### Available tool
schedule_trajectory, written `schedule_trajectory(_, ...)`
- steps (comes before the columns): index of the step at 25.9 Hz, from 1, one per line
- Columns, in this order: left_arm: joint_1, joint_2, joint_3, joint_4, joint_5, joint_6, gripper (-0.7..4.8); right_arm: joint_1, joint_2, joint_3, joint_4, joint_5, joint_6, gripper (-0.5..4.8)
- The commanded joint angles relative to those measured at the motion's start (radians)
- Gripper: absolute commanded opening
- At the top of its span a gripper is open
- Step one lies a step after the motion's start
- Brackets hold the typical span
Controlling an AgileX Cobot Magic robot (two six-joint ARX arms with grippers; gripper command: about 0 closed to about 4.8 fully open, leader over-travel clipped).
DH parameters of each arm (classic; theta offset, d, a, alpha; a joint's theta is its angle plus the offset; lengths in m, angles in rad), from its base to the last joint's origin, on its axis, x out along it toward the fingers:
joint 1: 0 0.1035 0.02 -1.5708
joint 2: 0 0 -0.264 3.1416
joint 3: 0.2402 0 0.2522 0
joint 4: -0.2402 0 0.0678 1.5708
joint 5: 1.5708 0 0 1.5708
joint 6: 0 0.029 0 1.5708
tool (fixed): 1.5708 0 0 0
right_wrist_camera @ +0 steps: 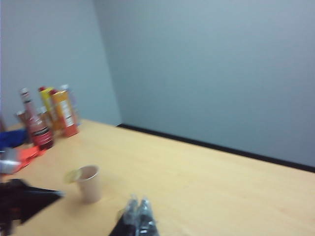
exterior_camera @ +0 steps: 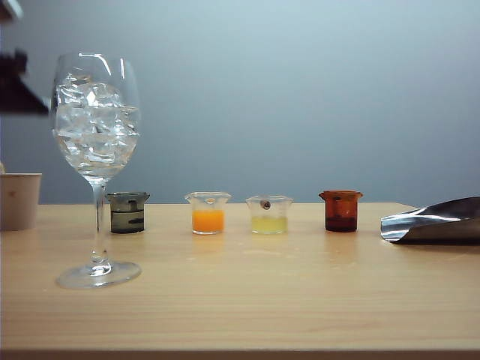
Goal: Pick up the first measuring cup from the left, pour the coconut rum inside into the goblet, and finally put the measuring cup back in its original place.
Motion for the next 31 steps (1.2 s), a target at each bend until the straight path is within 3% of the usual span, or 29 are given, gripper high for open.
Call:
schedule_trajectory(1, 0.002, 0.083, 0.002, 0.068, 0.034, 0.014, -0.05, 0.042, 0.015, 0.005, -0.018, -0.008, 0.002, -0.09)
schedule_trajectory(8, -0.007, 0.34, 0.005, 0.346, 0.071, 0.023, -0.05, 0.205, 0.132, 0.023, -0.08, 0.08, 0.0, -0.09)
schedule_trajectory(14, -0.036, 0.451, 0.011, 0.39, 0.07, 0.021, -0.05, 0.231, 0.22, 0.126, -0.203, 0.079, 0.002, -0.09)
schedule_trajectory(22, -0.148, 0.554, 0.088, 0.437, -0.133, 0.02, -0.05, 0.231, 0.23, 0.137, -0.195, 0.079, 0.001, -0.09)
schedule_trajectory(24, -0.167, 0.563, 0.091, 0.433, -0.139, 0.017, 0.0, 0.231, 0.23, 0.137, -0.195, 0.079, 0.002, -0.09)
schedule_trajectory(25, -0.174, 0.564, 0.091, 0.432, -0.143, 0.011, 0.24, 0.231, 0.23, 0.137, -0.195, 0.079, 0.002, -0.09)
schedule_trajectory(26, -0.181, 0.564, 0.091, 0.428, -0.144, -0.002, 1.08, 0.231, 0.23, 0.137, -0.195, 0.079, 0.002, -0.09)
schedule_trajectory(27, -0.188, 0.566, 0.091, 0.427, -0.155, -0.006, 2.18, 0.231, 0.23, 0.137, -0.195, 0.079, 0.002, -0.09)
schedule_trajectory(28, -0.195, 0.568, 0.091, 0.424, -0.17, -0.006, 3.89, 0.231, 0.23, 0.137, -0.195, 0.079, 0.002, -0.09)
schedule_trajectory(29, -0.199, 0.573, 0.091, 0.428, -0.198, -0.006, 4.79, 0.231, 0.23, 0.137, -0.195, 0.079, 0.002, -0.09)
schedule_trajectory(31, -0.209, 0.581, 0.091, 0.434, -0.275, -0.006, 4.79, 0.23, 0.23, 0.137, -0.195, 0.079, 0.002, -0.09)
